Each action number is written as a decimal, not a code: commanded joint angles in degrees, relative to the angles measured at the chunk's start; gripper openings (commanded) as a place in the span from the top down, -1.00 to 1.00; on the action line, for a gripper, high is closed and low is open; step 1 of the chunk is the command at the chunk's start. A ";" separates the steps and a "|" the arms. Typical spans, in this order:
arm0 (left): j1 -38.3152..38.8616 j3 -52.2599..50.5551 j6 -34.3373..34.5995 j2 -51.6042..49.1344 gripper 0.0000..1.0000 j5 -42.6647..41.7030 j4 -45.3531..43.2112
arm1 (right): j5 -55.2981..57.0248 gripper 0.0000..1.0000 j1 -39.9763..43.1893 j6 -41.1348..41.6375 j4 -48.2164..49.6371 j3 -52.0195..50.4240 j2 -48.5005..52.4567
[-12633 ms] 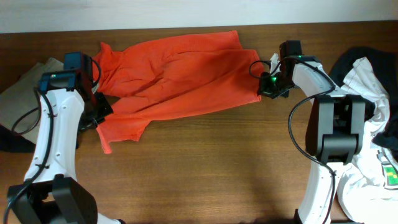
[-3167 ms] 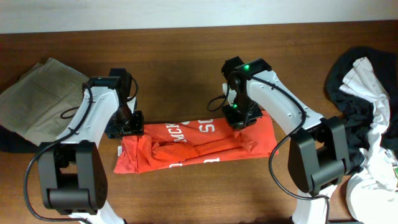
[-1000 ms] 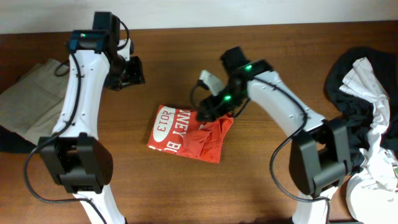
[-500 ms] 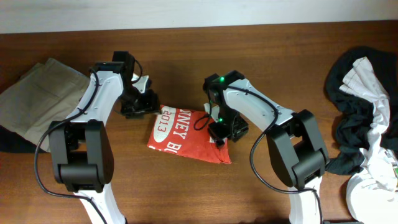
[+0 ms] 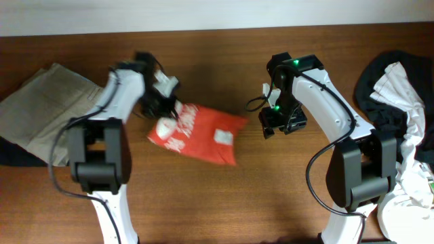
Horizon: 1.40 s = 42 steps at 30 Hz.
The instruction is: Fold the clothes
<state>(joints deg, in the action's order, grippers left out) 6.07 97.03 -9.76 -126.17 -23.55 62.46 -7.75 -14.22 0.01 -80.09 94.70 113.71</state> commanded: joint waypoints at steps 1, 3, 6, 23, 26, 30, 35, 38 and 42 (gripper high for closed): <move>-9.97 23.69 3.96 0.61 0.99 16.31 5.20 | 0.94 -0.28 0.48 0.31 -0.09 0.52 -0.87; -19.67 36.92 3.98 0.61 0.99 20.02 8.37 | 0.96 -0.29 0.48 0.28 -0.07 0.52 -0.87; -30.21 36.94 6.36 0.50 0.99 24.87 8.92 | 0.96 -0.28 0.48 0.26 -0.09 0.52 -0.87; -41.79 36.94 9.44 0.50 -0.65 14.32 12.00 | -0.63 -0.43 0.85 2.05 2.89 0.52 -0.87; -31.67 36.94 6.54 0.50 -0.67 12.96 12.15 | -11.91 -0.63 5.44 3.04 8.79 0.52 -0.87; -18.43 36.94 6.01 0.50 -0.90 13.03 13.07 | -10.45 -0.97 14.27 4.72 12.66 0.52 -0.85; -8.37 36.94 6.82 0.50 -0.98 20.15 28.85 | -1.68 -0.97 18.05 0.35 2.97 0.52 -0.87; -8.24 35.95 9.25 1.29 -0.98 19.69 34.29 | -2.49 -0.97 18.05 0.20 -0.55 0.50 -3.04; -8.20 26.05 9.35 8.63 -0.98 18.88 34.27 | -2.49 -0.97 18.03 0.22 -0.57 0.09 -14.21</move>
<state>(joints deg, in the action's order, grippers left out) -2.00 129.14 -1.34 -124.22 -4.62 96.40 -10.96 4.03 0.97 -81.28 94.61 108.66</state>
